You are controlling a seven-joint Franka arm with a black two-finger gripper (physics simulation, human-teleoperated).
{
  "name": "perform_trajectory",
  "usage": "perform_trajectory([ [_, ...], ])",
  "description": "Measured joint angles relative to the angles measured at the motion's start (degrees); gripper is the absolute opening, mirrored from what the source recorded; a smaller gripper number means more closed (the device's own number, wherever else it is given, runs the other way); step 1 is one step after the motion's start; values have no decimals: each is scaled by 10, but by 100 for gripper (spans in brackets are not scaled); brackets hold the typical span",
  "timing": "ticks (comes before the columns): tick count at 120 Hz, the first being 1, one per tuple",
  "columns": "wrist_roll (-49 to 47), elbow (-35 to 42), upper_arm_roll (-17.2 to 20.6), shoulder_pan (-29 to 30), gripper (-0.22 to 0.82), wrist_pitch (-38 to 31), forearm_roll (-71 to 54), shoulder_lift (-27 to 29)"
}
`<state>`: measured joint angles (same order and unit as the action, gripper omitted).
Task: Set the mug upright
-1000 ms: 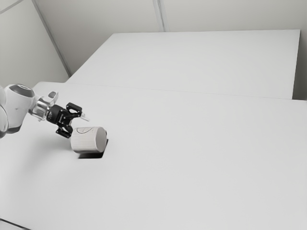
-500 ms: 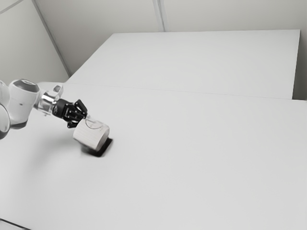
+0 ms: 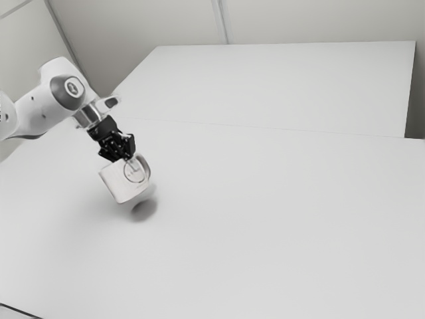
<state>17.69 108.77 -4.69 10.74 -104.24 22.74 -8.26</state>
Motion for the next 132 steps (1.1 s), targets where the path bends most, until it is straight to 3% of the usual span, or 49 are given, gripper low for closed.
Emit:
perform_trajectory([
  [50,-111,56,61,-33,-17,-190,-156,6],
  [124,-233,82,83,-41,-17,-266,-199,-17],
  [132,-239,83,87,-41,-2,-268,-197,-18],
])
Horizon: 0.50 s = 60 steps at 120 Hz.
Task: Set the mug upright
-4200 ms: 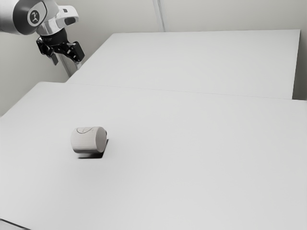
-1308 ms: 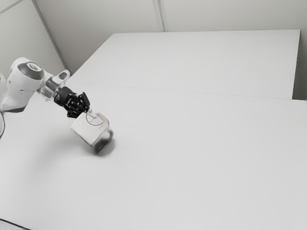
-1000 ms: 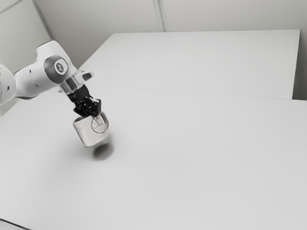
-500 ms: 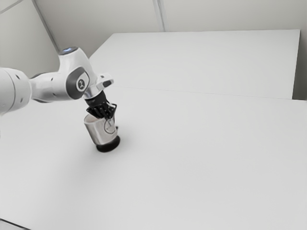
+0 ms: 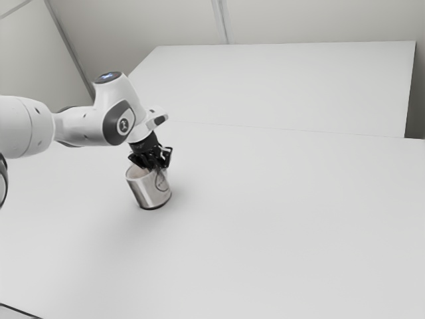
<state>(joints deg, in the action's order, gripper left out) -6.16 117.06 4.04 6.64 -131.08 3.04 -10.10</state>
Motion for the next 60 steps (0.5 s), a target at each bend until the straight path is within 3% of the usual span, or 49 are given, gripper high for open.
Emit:
perform_trajectory([
  [13,-7,0,3,-2,22,-2,2,0],
  [25,-13,0,3,-2,36,-2,-4,7],
  [60,-22,-26,-2,-22,54,36,-33,58],
])
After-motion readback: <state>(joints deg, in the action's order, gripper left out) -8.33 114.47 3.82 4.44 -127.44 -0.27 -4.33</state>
